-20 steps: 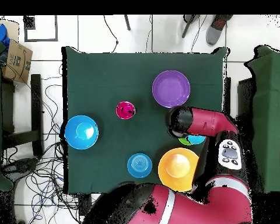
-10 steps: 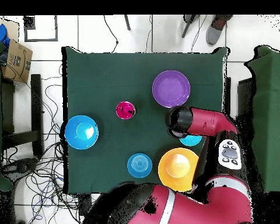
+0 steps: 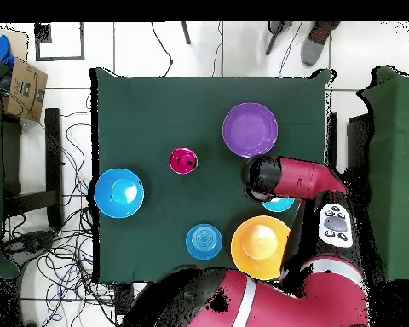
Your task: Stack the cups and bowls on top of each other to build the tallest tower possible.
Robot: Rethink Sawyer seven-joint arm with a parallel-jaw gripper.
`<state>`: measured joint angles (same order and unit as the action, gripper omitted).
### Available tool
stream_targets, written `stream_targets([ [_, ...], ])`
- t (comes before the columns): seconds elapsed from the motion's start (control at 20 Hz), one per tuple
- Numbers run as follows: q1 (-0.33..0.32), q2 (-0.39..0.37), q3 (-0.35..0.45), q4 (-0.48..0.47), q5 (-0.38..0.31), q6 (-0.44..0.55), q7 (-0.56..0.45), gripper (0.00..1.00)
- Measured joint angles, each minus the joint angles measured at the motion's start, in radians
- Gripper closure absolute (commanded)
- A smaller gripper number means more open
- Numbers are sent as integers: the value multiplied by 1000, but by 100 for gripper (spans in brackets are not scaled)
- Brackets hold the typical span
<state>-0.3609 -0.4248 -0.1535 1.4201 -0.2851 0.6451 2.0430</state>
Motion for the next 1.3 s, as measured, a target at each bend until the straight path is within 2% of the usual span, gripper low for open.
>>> stream_targets([
  [1.3,14,-74,0,58,0,0,0,0],
])
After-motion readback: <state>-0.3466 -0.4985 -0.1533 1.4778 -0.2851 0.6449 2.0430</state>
